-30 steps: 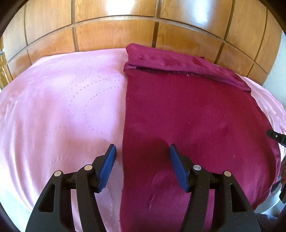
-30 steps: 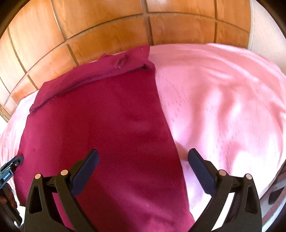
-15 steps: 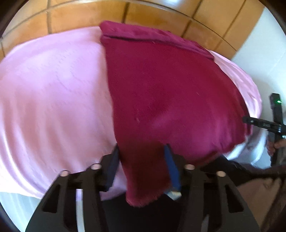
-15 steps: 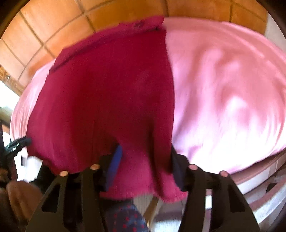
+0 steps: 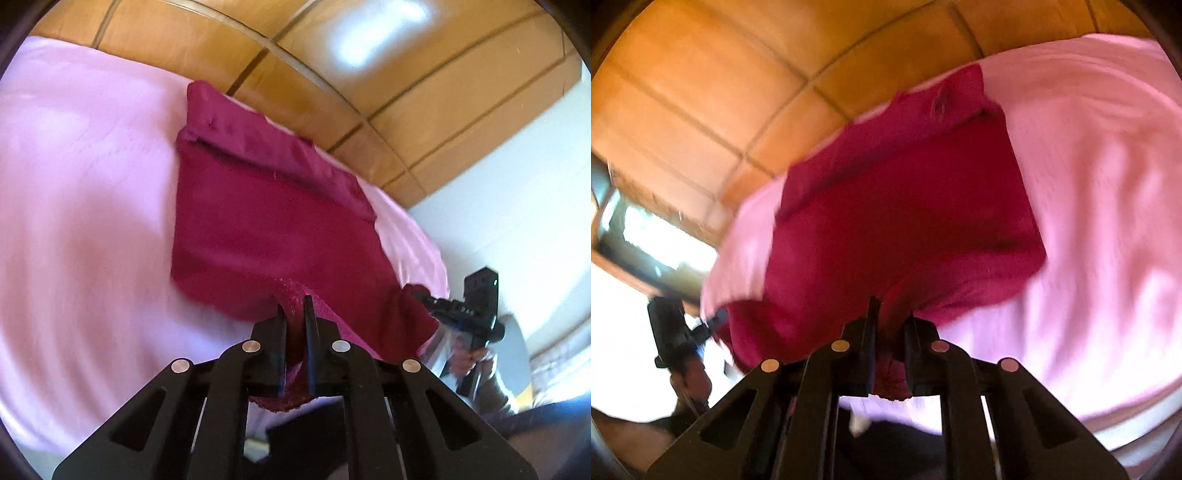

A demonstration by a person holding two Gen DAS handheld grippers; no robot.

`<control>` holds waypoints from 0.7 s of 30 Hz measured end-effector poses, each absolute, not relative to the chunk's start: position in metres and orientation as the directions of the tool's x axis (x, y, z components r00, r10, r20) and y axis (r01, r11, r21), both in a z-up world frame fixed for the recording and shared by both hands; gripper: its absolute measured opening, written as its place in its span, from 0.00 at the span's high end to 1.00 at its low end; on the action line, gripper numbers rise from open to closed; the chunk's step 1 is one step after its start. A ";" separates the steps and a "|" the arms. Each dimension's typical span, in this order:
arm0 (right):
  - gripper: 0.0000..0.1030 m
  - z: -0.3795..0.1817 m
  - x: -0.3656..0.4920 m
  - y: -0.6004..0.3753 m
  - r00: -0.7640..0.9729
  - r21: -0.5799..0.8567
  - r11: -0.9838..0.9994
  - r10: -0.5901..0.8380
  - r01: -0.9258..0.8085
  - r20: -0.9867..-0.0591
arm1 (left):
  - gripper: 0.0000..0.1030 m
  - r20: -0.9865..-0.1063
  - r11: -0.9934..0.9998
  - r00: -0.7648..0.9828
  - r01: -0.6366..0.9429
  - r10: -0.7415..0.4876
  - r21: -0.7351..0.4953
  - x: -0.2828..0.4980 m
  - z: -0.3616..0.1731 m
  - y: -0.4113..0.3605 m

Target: Fold small clothes

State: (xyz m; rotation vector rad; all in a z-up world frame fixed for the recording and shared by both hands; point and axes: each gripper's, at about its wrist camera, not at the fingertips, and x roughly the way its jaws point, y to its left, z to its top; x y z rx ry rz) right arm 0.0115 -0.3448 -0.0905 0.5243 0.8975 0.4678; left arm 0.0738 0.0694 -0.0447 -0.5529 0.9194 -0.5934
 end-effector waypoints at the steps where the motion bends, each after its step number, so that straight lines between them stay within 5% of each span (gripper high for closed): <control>1: 0.90 -0.090 0.019 -0.345 0.552 0.606 0.781 0.576 -0.152 -0.603 | 0.93 -0.552 0.703 0.480 0.220 -0.681 -0.676 0.086 -0.045 0.069; 11: 0.84 -0.098 0.096 -0.362 0.594 0.621 0.783 0.518 -0.039 -0.616 | 0.93 -0.576 0.685 0.539 0.003 -0.614 -0.728 0.181 -0.066 0.089; 13: 0.50 -0.095 0.101 -0.364 0.607 0.654 0.755 0.542 -0.049 -0.581 | 0.81 -0.594 0.691 0.547 -0.040 -0.589 -0.722 0.190 -0.065 0.096; 15: 0.31 -0.087 0.100 -0.370 0.638 0.665 0.744 0.544 -0.066 -0.545 | 0.42 -0.590 0.682 0.566 -0.066 -0.576 -0.729 0.189 -0.065 0.108; 16: 0.24 -0.083 0.097 -0.375 0.645 0.676 0.733 0.552 -0.073 -0.529 | 0.37 -0.585 0.678 0.590 -0.085 -0.557 -0.730 0.186 -0.065 0.115; 21: 0.19 -0.076 0.070 -0.389 0.666 0.604 0.791 0.503 -0.097 -0.551 | 0.36 -0.577 0.705 0.599 -0.028 -0.556 -0.709 0.166 -0.065 0.126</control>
